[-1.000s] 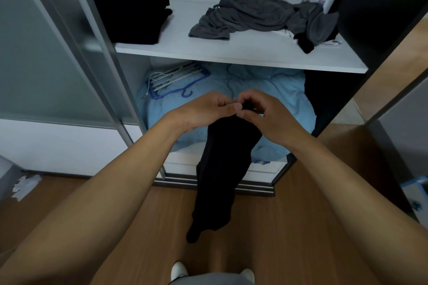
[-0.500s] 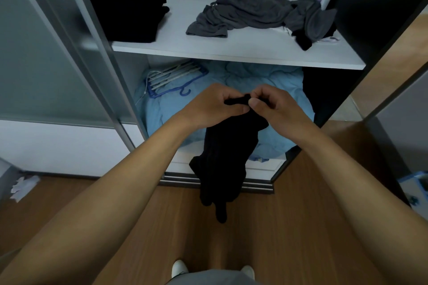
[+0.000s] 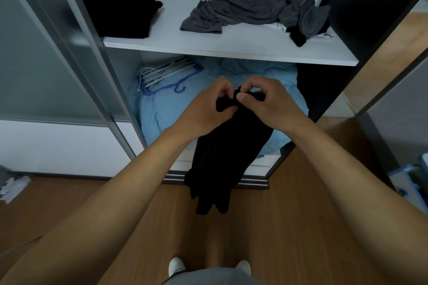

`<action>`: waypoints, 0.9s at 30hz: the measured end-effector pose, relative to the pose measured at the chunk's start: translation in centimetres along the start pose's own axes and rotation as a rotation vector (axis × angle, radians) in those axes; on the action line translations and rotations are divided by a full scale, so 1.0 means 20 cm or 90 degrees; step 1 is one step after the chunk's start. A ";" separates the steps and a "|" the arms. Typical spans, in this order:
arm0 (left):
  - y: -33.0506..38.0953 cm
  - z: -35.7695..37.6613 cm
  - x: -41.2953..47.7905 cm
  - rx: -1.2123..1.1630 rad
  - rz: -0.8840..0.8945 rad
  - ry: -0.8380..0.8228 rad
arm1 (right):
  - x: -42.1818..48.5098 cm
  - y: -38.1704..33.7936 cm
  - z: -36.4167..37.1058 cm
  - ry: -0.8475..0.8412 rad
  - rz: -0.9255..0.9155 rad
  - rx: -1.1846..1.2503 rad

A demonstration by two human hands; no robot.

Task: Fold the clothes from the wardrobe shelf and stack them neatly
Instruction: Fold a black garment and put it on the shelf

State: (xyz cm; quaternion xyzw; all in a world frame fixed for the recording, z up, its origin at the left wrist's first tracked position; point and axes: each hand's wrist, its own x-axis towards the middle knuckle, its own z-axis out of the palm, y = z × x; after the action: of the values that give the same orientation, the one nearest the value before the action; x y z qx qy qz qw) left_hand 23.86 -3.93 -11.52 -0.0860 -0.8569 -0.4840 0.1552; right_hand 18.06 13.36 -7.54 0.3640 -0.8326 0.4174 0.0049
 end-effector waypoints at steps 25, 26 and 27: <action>-0.29 0.07 -0.15 -0.002 -0.264 -0.259 | -0.05 -0.08 -0.05 -0.116 0.012 0.109; -0.30 0.05 -0.15 -0.005 -0.266 -0.250 | -0.06 -0.07 -0.06 -0.117 0.022 0.105; -0.32 0.04 -0.16 -0.008 -0.271 -0.239 | -0.07 -0.06 -0.07 -0.114 0.031 0.103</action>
State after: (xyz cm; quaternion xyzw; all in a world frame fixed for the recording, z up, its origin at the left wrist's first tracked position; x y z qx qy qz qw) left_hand 24.78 -6.46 -18.09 0.0066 -0.8666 -0.4864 -0.1115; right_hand 19.41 14.56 -6.20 0.3785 -0.8020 0.4492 -0.1090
